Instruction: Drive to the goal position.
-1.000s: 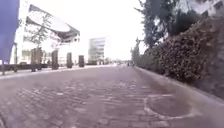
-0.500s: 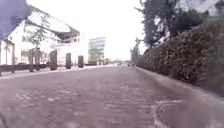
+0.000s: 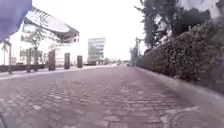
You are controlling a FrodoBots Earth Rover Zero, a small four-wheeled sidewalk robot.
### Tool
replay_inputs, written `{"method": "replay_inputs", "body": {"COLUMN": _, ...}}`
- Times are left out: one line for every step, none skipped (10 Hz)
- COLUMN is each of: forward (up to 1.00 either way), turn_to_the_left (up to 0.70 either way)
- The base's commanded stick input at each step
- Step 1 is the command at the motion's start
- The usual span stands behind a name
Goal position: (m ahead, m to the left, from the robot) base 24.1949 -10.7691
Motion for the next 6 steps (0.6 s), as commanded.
{"method": "replay_inputs", "body": {"forward": 0.70, "turn_to_the_left": 0.00}}
{"method": "replay_inputs", "body": {"forward": 0.70, "turn_to_the_left": 0.00}}
{"method": "replay_inputs", "body": {"forward": 0.70, "turn_to_the_left": 0.00}}
{"method": "replay_inputs", "body": {"forward": 0.70, "turn_to_the_left": 0.00}}
{"method": "replay_inputs", "body": {"forward": 0.70, "turn_to_the_left": 0.00}}
{"method": "replay_inputs", "body": {"forward": 0.70, "turn_to_the_left": 0.00}}
